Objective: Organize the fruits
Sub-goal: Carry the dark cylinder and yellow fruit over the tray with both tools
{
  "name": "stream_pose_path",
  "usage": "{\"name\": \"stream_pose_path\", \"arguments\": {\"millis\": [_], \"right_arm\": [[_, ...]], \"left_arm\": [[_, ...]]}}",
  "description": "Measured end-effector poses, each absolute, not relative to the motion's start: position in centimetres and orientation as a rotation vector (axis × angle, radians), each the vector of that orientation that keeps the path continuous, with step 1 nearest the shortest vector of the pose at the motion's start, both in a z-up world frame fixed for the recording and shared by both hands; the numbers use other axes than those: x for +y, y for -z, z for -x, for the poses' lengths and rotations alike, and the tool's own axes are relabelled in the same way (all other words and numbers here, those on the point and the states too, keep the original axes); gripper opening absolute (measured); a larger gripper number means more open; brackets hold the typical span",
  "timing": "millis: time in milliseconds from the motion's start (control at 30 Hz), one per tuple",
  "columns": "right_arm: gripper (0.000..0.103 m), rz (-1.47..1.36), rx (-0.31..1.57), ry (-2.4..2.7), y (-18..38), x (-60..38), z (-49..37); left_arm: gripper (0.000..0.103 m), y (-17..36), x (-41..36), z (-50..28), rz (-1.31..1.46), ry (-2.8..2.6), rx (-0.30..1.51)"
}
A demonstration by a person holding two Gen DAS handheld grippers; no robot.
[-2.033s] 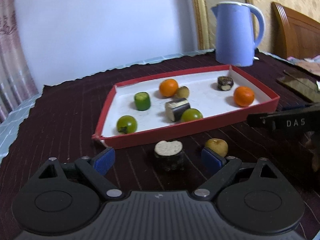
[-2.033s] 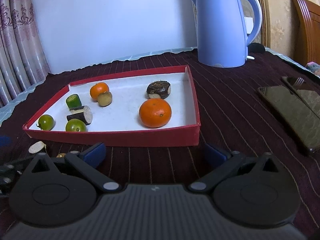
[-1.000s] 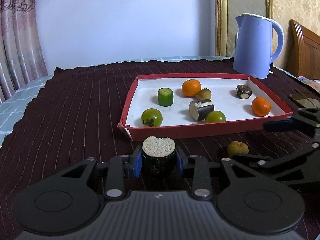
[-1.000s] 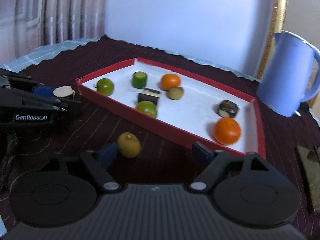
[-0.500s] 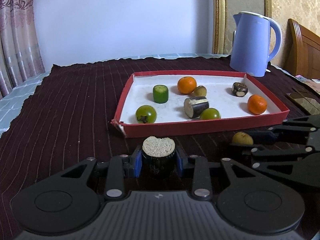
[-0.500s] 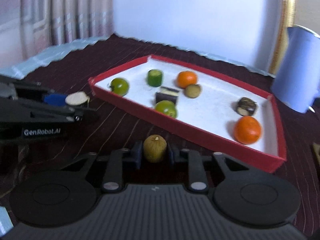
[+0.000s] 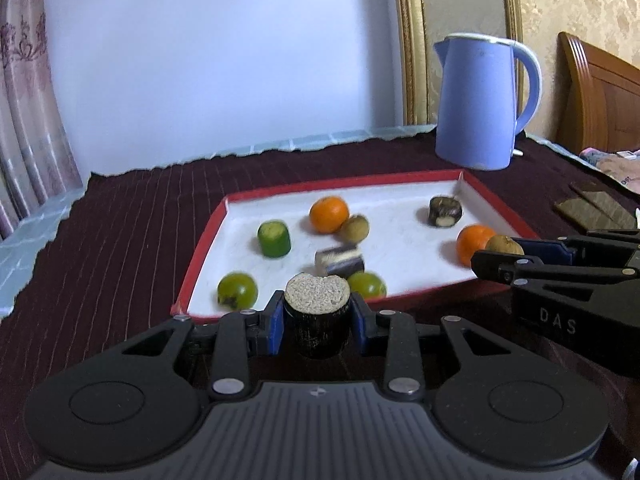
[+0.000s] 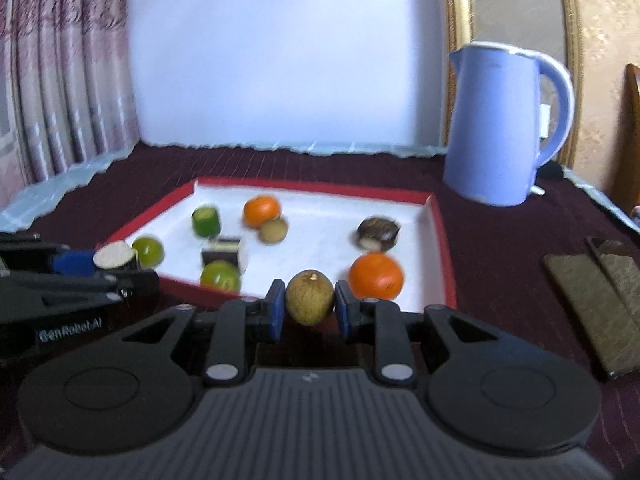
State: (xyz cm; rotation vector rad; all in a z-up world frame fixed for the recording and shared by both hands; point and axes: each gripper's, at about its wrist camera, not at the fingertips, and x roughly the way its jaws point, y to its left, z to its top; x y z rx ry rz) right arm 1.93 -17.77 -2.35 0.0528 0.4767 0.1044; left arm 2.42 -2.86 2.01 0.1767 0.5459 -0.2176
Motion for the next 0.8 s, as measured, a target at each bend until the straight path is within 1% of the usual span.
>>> {"name": "stream_pose_path", "arguments": {"millis": [267, 800], "right_arm": [[0.025, -0.05, 0.455, -0.079, 1.4, -18.3, -2.6], [0.025, -0.031, 0.465, -0.072, 1.4, -18.1, -4.0]], "left_arm": [[0.033, -3.0, -3.4, -3.5, -0.183, 0.214, 0.54], [0.033, -2.2, -3.9, -6.4, -0.189, 0.156, 0.587]]}}
